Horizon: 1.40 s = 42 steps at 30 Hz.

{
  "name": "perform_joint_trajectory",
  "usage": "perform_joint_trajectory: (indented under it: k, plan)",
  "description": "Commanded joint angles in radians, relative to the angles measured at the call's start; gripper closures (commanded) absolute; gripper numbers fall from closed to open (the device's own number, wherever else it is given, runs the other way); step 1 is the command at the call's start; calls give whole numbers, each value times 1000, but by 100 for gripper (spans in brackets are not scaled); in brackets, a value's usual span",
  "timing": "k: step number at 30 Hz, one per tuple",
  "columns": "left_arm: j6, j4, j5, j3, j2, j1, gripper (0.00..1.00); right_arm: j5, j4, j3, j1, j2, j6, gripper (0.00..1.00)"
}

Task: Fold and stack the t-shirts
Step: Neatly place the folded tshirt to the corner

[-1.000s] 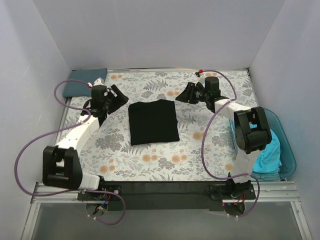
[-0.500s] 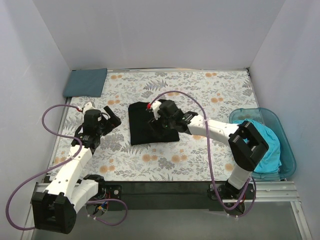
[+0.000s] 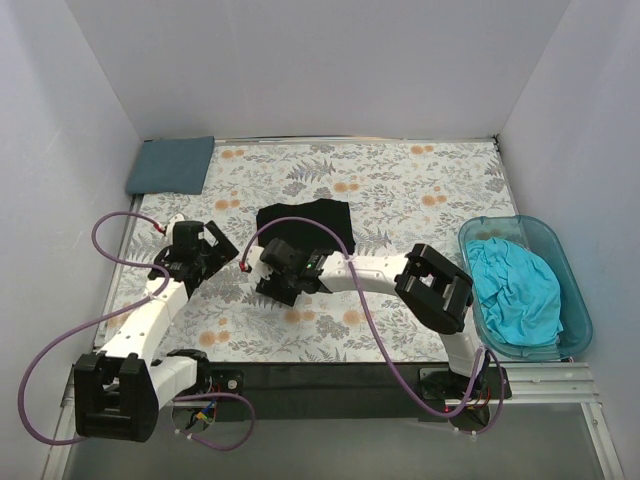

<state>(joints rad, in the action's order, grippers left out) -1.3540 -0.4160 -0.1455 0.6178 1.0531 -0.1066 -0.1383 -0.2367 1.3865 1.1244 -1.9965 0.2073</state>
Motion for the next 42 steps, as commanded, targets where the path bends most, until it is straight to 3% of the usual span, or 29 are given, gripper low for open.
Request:
perform_joint_trajectory:
  k: [1, 9, 12, 13, 17, 27, 37, 42]
  plan:
    - [-7, -6, 43, 22, 31, 42, 2, -73, -3, 48, 24, -30, 64, 41]
    - [-8, 11, 144, 19, 108, 104, 2, -171, -1, 57, 44, -100, 110, 49]
    - [-13, 23, 205, 16, 117, 104, 2, -184, -1, 60, 44, -101, 124, 62]
    - [-17, 29, 224, 8, 117, 105, 2, -172, 0, 65, 44, -96, 124, 73]
    - [-30, 77, 322, -12, 130, 105, 2, -162, 4, 83, 44, -61, 133, 99]
    - [-252, 341, 555, -127, 148, 105, 2, -84, 60, 30, 3, 33, 75, 99]
    - [-375, 528, 649, -193, 226, 104, 2, -35, 120, -20, -25, 82, 12, 99]
    - [-436, 615, 630, -233, 288, 62, 2, -18, 128, -18, -34, 84, -20, 99]
